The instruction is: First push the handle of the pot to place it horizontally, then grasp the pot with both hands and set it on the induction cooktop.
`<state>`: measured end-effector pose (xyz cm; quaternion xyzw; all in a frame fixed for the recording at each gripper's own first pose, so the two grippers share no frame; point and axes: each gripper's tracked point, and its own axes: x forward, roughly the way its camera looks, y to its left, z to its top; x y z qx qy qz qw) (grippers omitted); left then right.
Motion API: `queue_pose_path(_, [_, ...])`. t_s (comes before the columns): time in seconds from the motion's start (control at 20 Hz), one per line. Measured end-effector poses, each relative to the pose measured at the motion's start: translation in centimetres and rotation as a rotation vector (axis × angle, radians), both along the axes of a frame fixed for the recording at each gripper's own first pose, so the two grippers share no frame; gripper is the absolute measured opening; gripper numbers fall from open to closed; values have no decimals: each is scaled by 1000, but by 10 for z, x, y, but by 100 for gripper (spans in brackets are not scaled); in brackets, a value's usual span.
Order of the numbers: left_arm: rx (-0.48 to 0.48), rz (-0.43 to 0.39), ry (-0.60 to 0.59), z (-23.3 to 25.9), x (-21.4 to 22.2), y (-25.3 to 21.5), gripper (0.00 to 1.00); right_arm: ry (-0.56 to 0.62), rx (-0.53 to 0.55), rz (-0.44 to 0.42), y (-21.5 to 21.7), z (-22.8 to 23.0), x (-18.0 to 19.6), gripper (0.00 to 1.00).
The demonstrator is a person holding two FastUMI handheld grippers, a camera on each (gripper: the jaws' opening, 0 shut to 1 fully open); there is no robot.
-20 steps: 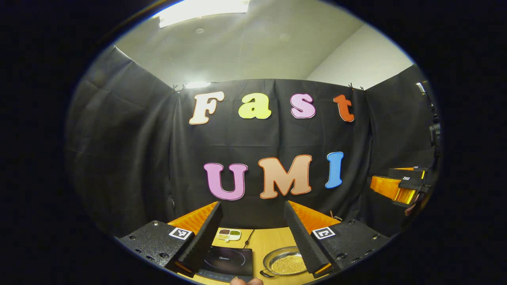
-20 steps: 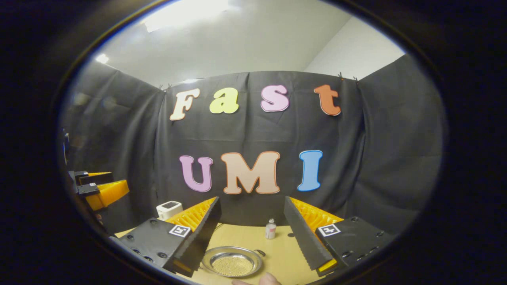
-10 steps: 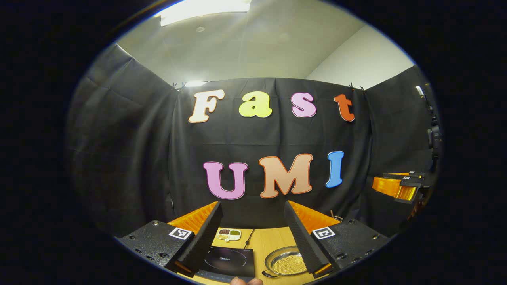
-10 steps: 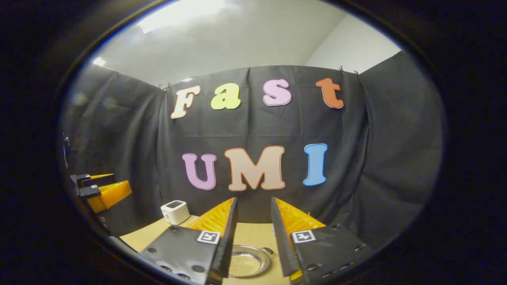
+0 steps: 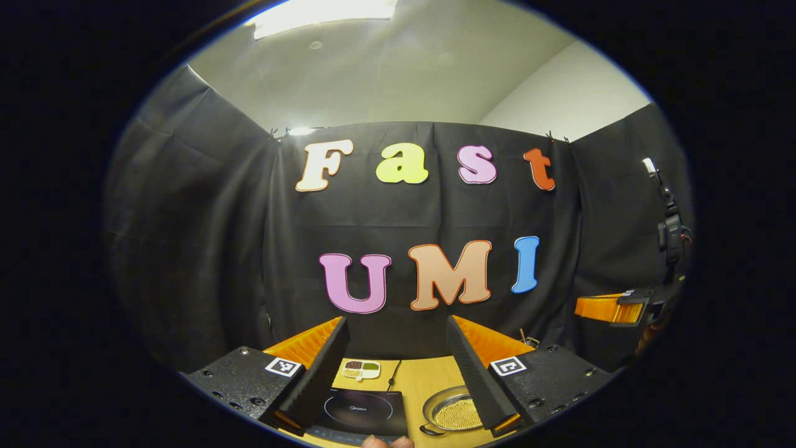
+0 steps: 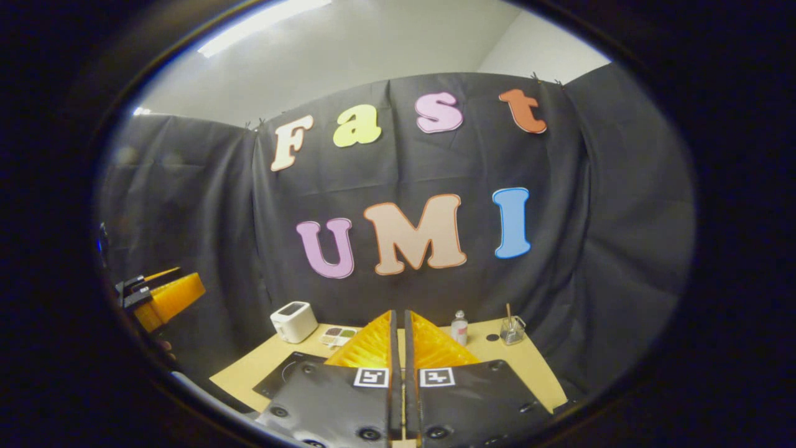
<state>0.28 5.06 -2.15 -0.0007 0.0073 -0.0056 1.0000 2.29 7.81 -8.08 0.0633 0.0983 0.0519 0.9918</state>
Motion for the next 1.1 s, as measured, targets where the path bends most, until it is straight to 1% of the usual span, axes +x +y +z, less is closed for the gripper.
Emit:
queue_pose_path(0.05, [1,-4,9,-4,0,2,92,11,2,3,4,-5,0,0])
queue_pose_path(0.1, [0,-7,14,-8,-1,4,92,24,1,6,8,-12,0,0])
queue_pose_path(0.15, [-4,-8,19,-10,-1,7,95,36,-3,7,9,-17,0,4])
queue_pose_path(0.2, [-9,-9,23,-14,0,8,95,47,-3,11,11,-23,1,4])
queue_pose_path(0.25, [-12,-6,30,-18,1,10,92,66,1,17,13,-31,2,4])
queue_pose_path(0.4, [-20,7,67,-36,9,13,92,135,-8,40,16,-64,3,4])
queue_pose_path(0.45, [-18,11,79,-43,12,14,95,164,-13,54,18,-78,4,4])
queue_pose_path(0.5, [-16,18,91,-50,17,15,92,195,-18,71,21,-93,4,4])
queue_pose_path(0.6, [-22,37,117,-60,24,17,92,255,-21,94,23,-121,4,4])
queue_pose_path(0.75, [-46,57,148,-72,39,17,92,308,-15,122,28,-151,10,4])
queue_pose_path(0.8, [-46,62,160,-77,42,16,95,330,-9,139,30,-162,8,4])
queue_pose_path(0.85, [-39,72,164,-78,48,18,95,342,4,153,33,-170,8,0])
queue_pose_path(0.9, [-27,85,172,-81,51,21,96,362,8,163,35,-181,8,4])
queue_pose_path(1.0, [-20,89,145,-78,61,22,95,390,12,179,41,-200,6,4])
queue_pose_path(1.05, [-16,87,148,-81,67,23,92,414,5,185,44,-213,5,4])
queue_pose_path(1.1, [-16,82,153,-88,71,25,95,441,1,187,46,-225,3,4])
